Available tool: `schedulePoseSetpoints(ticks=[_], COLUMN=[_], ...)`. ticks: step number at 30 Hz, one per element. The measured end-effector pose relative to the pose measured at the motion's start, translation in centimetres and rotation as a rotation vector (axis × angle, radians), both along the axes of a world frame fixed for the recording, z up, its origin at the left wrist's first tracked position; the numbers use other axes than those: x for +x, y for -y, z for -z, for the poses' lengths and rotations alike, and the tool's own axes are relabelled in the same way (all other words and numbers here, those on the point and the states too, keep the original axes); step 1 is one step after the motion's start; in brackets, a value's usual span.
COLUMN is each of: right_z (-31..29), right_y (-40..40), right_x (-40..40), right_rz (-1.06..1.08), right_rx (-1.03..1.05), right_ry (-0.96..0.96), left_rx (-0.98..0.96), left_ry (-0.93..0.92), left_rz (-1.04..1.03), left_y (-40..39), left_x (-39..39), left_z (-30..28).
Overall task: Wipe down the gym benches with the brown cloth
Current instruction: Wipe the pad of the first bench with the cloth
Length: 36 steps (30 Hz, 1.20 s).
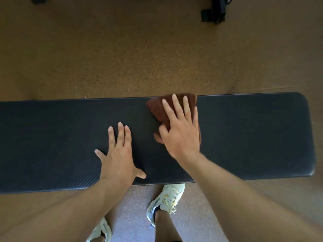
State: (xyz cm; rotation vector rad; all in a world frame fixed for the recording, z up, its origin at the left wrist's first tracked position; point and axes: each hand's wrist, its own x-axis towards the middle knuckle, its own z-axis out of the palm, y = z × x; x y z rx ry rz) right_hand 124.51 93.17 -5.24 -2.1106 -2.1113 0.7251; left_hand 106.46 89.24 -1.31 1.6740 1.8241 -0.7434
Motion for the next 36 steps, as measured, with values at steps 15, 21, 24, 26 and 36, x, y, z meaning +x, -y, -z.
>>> schedulePoseSetpoints(ticks=[15,21,24,26,36], right_z=[0.5,-0.1,-0.8,-0.7,0.1], right_y=[-5.5,10.2,14.9,11.7,2.7], right_x=[1.5,-6.2,-6.0,-6.0,-19.0], right_rz=[0.267,-0.071,-0.404,-0.546,-0.225], right_rx=[-0.026,0.025,-0.021,-0.026,0.07], right_ry=[0.068,0.091,0.141,0.174,0.033], left_rx=[0.05,0.15,0.224,0.248,0.328], left_ry=[0.055,0.391,0.439,0.434,0.455], left_rz=[0.008,-0.081,-0.12,-0.16,-0.462], left_y=[0.3,4.8,10.0,12.5,14.5], left_x=[-0.6,-3.8,-7.2,-9.5,-13.5], left_z=[0.1,-0.3,-0.5,-0.5,-1.7])
